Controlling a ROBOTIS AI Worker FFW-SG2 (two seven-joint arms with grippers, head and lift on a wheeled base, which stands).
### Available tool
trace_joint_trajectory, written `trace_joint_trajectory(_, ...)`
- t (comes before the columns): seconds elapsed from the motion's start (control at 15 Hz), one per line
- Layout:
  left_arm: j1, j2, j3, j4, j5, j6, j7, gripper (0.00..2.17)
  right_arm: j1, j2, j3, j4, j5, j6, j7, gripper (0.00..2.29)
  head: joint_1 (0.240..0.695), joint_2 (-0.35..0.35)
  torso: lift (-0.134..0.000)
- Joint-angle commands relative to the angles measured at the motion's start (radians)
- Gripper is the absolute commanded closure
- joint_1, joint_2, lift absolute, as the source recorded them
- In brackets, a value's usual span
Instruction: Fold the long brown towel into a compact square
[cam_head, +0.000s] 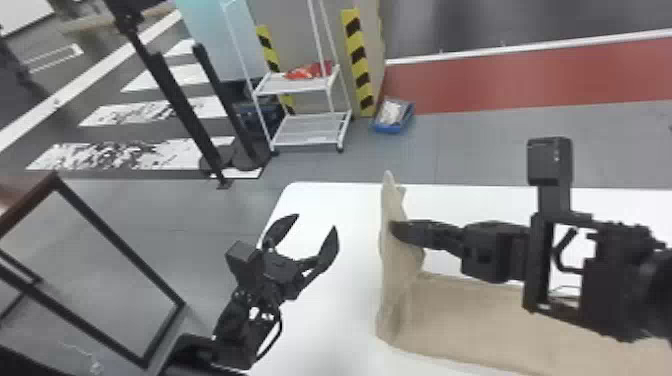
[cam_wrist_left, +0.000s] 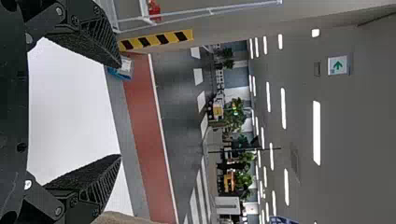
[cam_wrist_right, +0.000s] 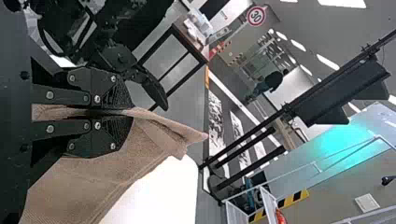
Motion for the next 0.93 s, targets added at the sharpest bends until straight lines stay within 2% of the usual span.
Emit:
trace_joint_trajectory(0.0,0.002,-0.004,-0.006,-0.003,-0.012,0.012,0.0,0.23,0.039,0.002,-0.06,-0.078,-0.034,0.075,0.005,1.06,0.695,0.35,0.0)
trace_joint_trajectory(0.33,0.014,-0.015,-0.015,-0.018,-0.04,0.036,0.011,0.23,0.117,0.002,-0.202,-0.138,-0.126,0.128,0.025,1.06,0.695,0.35,0.0)
trace_joint_trajectory(0.67,0.028,-0.042,-0.016,-0.041,-0.103,0.082,0.014,0.23,0.22,0.002,-0.37,-0.137,-0.196,0.143,0.114,1.06,0.695,0.35,0.0)
trace_joint_trajectory(0.87,0.029,-0.055,-0.025,-0.041,-0.129,0.107,0.014,0.23,0.245,0.002,-0.456,-0.109,-0.195,0.152,0.172,1.06,0.695,0.315,0.0)
